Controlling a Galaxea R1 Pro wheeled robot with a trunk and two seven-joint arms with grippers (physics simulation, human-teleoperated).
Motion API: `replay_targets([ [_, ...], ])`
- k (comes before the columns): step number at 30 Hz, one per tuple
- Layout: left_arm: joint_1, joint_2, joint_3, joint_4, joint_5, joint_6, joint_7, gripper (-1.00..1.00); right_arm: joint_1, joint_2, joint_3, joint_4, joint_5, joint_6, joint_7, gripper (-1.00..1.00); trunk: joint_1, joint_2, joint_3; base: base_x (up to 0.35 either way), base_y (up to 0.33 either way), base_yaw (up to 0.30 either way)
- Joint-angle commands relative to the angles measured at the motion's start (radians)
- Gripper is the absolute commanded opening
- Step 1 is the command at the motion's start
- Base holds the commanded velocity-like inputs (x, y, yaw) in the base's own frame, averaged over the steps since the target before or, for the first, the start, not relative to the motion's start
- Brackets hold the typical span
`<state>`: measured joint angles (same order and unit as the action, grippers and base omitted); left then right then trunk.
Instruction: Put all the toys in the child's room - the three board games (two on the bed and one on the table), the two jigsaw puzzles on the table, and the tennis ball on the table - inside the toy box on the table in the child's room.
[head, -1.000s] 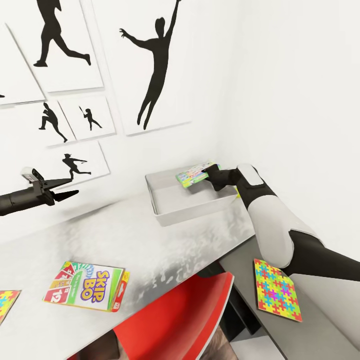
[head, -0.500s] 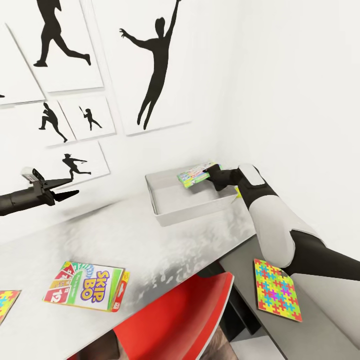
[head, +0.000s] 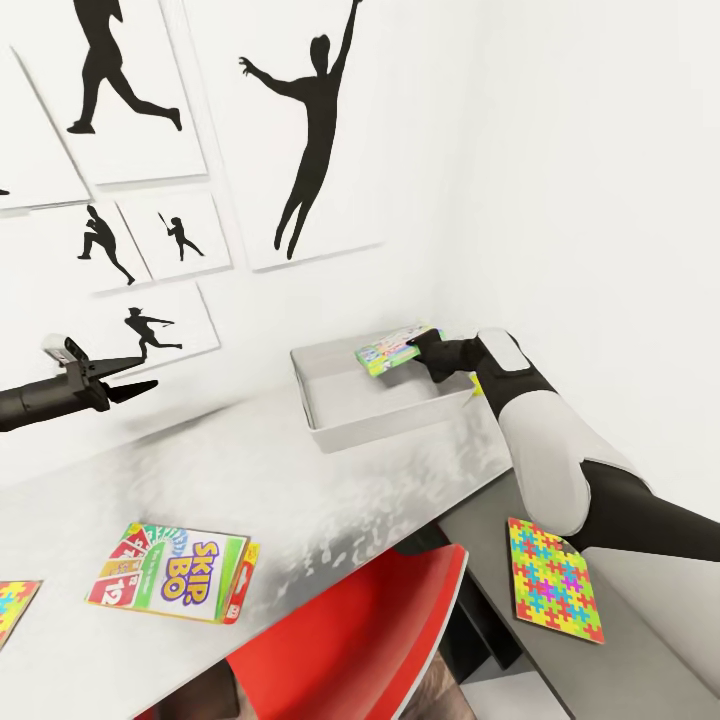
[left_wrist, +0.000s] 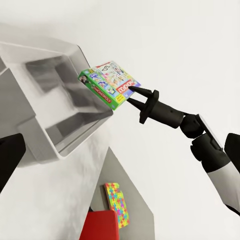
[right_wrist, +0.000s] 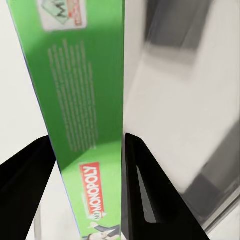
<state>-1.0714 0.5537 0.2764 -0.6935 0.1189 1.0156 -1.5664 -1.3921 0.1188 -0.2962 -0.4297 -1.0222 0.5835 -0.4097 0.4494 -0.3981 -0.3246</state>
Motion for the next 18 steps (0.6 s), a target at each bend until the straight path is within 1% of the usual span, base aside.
replay_targets([
  [1,-0.001,0.001,0.0,0.0,-0.001,0.011,-0.004,1.0,-0.001,0.001,-0.004,-0.002,-0.01,0.0,-0.011,-1.0,0.001,-0.002,-0.002,0.0,0.0,0.0],
  [9,-0.001,0.001,-0.001,0.0,-0.001,0.011,-0.004,1.0,0.002,-0.001,-0.004,0.001,-0.009,-0.003,-0.012,-1.0,0.001,-0.002,-0.005,0.0,0.0,0.0],
  [13,-0.001,0.001,-0.001,0.0,-0.001,0.011,-0.004,1.0,0.001,-0.001,-0.004,0.04,-0.009,-0.009,-0.013,-1.0,0.001,-0.002,-0.011,0.0,0.0,0.0],
  [18,-0.001,0.002,0.0,0.0,-0.001,0.011,-0.004,1.0,0.001,-0.001,-0.004,0.052,-0.009,-0.024,-0.014,-1.0,0.001,-0.002,-0.019,0.0,0.0,0.0],
])
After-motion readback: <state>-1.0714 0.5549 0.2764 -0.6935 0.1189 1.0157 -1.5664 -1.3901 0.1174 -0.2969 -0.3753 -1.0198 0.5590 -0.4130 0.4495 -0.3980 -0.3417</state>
